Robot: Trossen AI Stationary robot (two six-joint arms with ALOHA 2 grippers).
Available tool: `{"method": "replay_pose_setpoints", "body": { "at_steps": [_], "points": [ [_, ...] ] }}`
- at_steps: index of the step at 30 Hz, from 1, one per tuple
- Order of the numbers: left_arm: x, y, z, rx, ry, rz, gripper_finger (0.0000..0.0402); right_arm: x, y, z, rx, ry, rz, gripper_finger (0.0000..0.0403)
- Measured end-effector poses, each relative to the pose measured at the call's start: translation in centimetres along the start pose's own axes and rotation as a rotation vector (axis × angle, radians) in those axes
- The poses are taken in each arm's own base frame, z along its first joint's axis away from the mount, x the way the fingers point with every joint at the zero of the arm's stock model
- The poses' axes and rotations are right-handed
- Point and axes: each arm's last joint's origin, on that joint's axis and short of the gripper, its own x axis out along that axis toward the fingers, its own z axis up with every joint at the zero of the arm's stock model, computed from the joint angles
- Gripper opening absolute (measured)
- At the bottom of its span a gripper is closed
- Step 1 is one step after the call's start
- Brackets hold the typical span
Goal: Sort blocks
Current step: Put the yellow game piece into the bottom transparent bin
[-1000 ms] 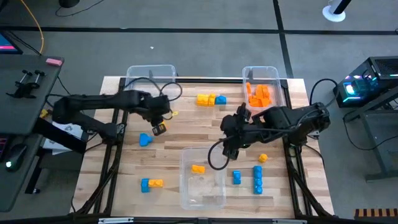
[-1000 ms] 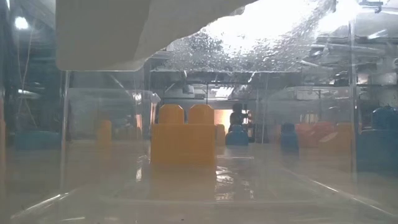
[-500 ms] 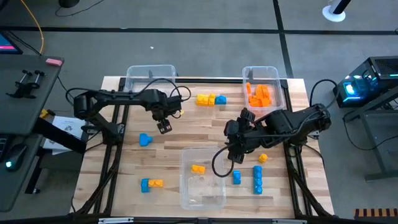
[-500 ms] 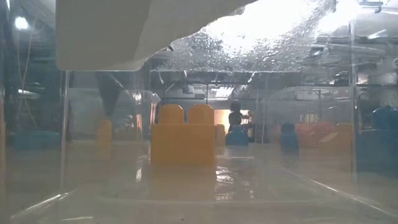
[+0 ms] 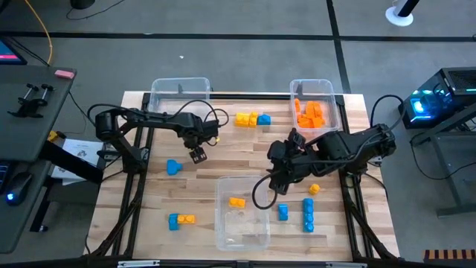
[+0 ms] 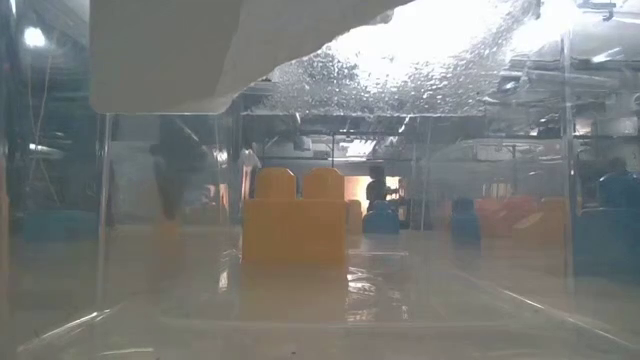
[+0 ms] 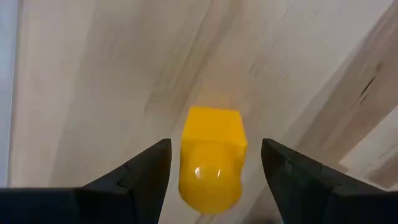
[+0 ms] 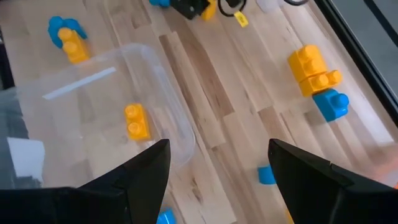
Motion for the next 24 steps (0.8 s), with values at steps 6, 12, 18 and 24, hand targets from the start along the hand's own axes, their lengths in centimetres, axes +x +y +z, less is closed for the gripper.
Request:
{"method": "replay_pose_setpoints", "body": {
  "at_steps": [6,12,18,24],
  "points": [
    [-0.1,0.0,-0.4,-0.008,0.038,-0.023,0.0206,0.0,0.2,0.3,0.013,-0.026,0.018,0.0268],
    [-0.2,0.1,-0.9,-0.005,0.085,-0.023,0.0108,0.0,0.2,0.2,0.002,-0.024,0.017,0.0268],
    [-0.7,-0.3,-0.9,-0.008,0.096,-0.091,0.0075,-0.1,0.4,0.1,-0.02,-0.015,0.031,0.0268],
    [-5.9,-1.5,-1.5,0.021,-0.084,-0.204,0.0075,-1.0,1.6,-1.6,-0.078,0.039,0.058,0.0268]
  ]
}}
